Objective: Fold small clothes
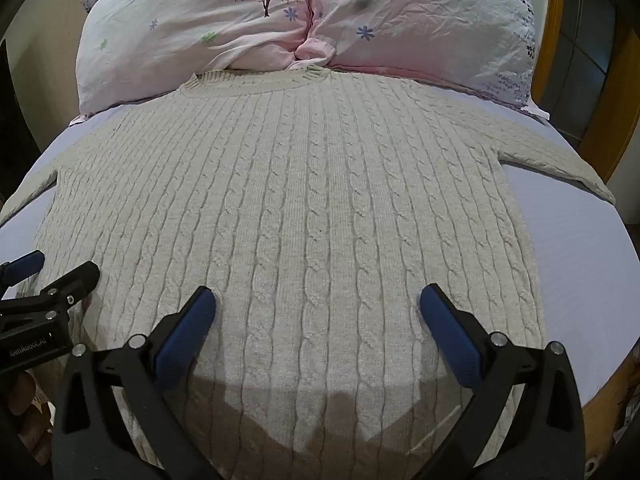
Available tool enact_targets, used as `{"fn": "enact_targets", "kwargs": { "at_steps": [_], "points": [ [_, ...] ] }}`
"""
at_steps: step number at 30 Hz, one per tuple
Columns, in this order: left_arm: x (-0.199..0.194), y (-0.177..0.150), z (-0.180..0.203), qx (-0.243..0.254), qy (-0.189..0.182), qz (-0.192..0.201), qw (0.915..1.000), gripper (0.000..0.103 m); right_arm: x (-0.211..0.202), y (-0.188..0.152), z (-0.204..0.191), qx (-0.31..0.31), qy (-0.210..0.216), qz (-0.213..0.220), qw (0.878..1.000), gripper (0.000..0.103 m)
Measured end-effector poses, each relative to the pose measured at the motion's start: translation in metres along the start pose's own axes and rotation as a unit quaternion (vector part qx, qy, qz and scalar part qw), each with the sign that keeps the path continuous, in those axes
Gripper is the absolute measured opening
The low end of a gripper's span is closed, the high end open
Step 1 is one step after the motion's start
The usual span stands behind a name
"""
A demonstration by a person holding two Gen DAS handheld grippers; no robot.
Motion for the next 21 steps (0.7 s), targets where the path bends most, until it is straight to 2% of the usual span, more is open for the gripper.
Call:
{"fn": "enact_targets", "kwargs": {
  "at_steps": [21],
  "points": [
    [0.0001,-0.0002,0.0,0.0,0.0,0.0,1.0,0.102,0.0006,0.0,0.0002,-0.001,-0.001,-0.003,1.0,0.101]
  ]
}}
Point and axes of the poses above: each gripper's, at about its wrist camera, not at the fingertips, and x roughly the way its jaws point, z to its right, y to its top, the point moved 9 cm from there along x, roughly the way its jaws point, and after that the axes turned 15 degrees about x, right-handed, at the moved point
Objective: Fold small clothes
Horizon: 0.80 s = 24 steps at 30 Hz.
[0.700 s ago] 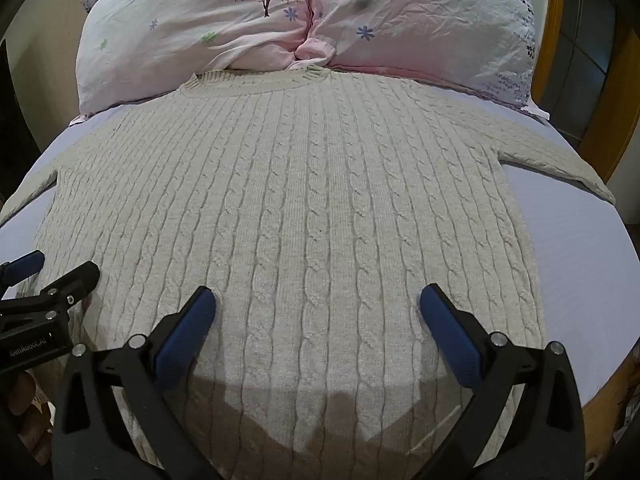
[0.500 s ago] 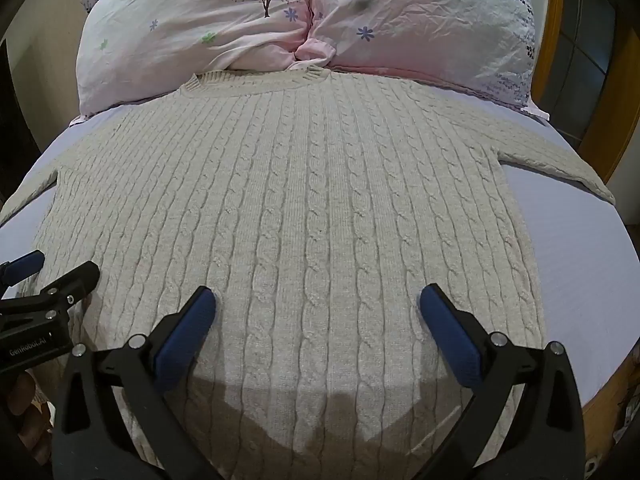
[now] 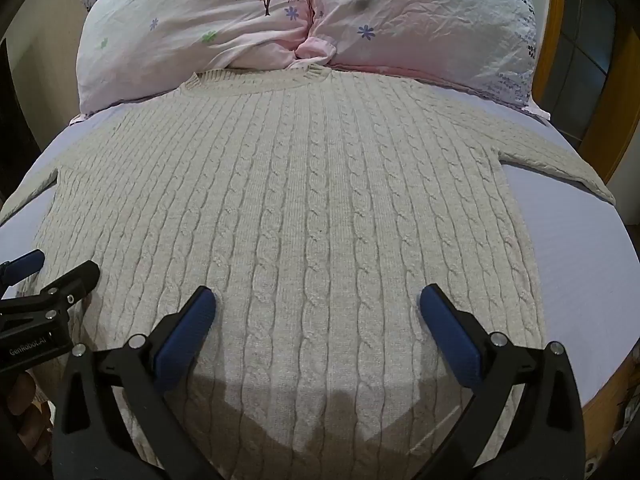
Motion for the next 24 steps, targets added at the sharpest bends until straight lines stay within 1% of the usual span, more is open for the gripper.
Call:
{"fn": "enact_targets", "kwargs": {
  "at_steps": [13,15,16,17,18,19,20,21,22,23,24],
  "points": [
    [0.001,0.001,0.0,-0.001,-0.002,-0.005,1.0,0.102,0.004,0.001,-0.005,-0.009,0.005,-0.002,1.0,0.101],
    [0.002,0.001,0.0,0.0,-0.002,-0.005,1.0,0.102,0.003,0.001,-0.006,-0.019,0.016,0.002,1.0,0.101],
    [0.001,0.001,0.0,0.001,-0.003,-0.004,1.0,0.102,0.003,0.002,-0.006,-0.023,0.028,0.002,0.999,0.101],
    [0.001,0.002,0.001,0.002,-0.006,-0.005,1.0,0.102,0.003,0.006,0.0,-0.015,0.047,-0.003,0.999,0.099],
    [-0.001,0.003,0.001,0.002,-0.01,-0.006,0.9999,0.102,0.001,0.014,0.012,0.01,0.063,0.0,0.998,0.096],
    [0.001,0.005,-0.001,0.003,-0.016,-0.006,0.9999,0.102,-0.003,0.027,0.028,0.039,0.067,0.007,0.997,0.094],
    [0.001,0.004,0.0,0.003,-0.021,-0.003,0.9998,0.102,-0.008,0.05,0.058,0.087,0.064,0.023,0.994,0.092],
    [0.0,0.006,-0.001,0.001,-0.031,0.0,0.9995,0.102,-0.013,0.074,0.095,0.139,0.054,0.042,0.988,0.088],
    [-0.003,0.009,-0.005,-0.007,-0.05,0.011,0.9986,0.102,-0.016,0.088,0.12,0.174,0.046,0.053,0.982,0.085],
    [-0.005,0.011,-0.008,-0.013,-0.061,0.02,0.9979,0.102,-0.02,0.11,0.169,0.238,0.027,0.069,0.968,0.074],
    [-0.009,0.016,-0.014,-0.023,-0.072,0.04,0.9963,0.102,-0.023,0.125,0.213,0.294,0.009,0.08,0.952,0.062]
  ]
}}
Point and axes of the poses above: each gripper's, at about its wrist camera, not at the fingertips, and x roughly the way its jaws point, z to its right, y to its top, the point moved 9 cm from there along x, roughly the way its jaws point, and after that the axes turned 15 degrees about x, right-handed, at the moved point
